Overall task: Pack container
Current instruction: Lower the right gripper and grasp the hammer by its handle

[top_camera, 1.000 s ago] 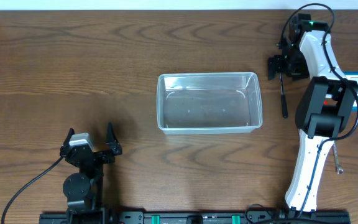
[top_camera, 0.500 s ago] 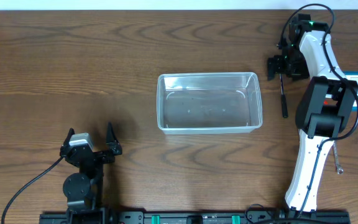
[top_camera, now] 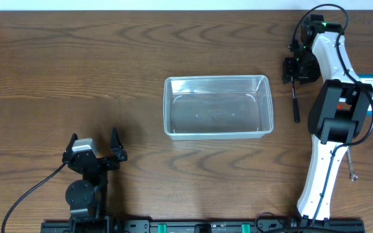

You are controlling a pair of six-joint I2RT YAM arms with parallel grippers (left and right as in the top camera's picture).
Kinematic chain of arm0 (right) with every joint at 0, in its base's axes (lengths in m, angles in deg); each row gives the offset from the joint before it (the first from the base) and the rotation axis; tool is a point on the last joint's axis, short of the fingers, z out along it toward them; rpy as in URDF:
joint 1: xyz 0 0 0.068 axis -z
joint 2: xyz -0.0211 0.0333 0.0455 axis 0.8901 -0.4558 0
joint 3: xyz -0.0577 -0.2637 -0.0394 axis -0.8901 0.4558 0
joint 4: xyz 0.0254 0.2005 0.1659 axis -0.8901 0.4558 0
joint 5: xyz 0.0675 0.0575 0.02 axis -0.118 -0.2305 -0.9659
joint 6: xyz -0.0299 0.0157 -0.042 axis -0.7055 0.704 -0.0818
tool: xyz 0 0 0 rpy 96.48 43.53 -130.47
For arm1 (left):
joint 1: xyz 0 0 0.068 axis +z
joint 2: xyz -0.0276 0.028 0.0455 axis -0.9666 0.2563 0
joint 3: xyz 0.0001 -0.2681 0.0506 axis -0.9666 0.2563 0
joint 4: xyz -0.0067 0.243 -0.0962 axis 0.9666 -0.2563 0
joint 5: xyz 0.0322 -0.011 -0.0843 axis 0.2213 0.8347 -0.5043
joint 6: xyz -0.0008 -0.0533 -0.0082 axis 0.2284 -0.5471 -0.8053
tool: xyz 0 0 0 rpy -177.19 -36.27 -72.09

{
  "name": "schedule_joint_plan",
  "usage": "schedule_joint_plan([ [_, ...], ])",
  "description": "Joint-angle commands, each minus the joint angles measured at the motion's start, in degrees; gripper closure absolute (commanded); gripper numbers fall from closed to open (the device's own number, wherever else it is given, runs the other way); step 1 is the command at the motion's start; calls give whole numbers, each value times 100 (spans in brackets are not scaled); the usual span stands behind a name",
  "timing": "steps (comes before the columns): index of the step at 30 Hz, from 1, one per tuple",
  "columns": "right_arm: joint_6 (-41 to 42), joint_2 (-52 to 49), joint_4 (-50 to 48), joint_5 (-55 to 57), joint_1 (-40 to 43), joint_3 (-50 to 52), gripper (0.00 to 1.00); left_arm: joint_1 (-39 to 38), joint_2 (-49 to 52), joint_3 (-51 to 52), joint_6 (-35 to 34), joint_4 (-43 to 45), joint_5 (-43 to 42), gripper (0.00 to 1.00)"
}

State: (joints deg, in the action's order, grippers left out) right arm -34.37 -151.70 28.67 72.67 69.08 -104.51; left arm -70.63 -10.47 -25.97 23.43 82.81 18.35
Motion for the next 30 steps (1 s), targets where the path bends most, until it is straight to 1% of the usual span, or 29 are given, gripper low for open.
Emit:
schedule_joint_plan([
  [1,-7,-72,-9,-4,26,42,49,35,-35,61,31,-271,94,2],
  [4,-7,-72,-15,-4,26,42,49,35,-35,61,31,-269,94,2],
  [8,-7,-72,-22,-4,26,42,59,35,-35,61,31,-269,94,2],
  [10,-9,-72,-33,-4,26,42,63,35,-35,61,31,-269,94,2],
  [14,-9,-72,-37,-4,26,42,66,35,-35,61,31,-269,94,2],
  [17,-39,-72,-42,-4,26,42,73,35,-35,61,31,-269,94,2],
  [23,-114,-72,-42,-4,26,42,76,35,-35,61,31,-269,94,2],
  [27,-111,-72,-42,-4,26,42,92,35,-35,61,31,-271,94,2],
  [30,-111,-72,-42,-7,26,42,96,35,-35,61,31,-269,94,2],
])
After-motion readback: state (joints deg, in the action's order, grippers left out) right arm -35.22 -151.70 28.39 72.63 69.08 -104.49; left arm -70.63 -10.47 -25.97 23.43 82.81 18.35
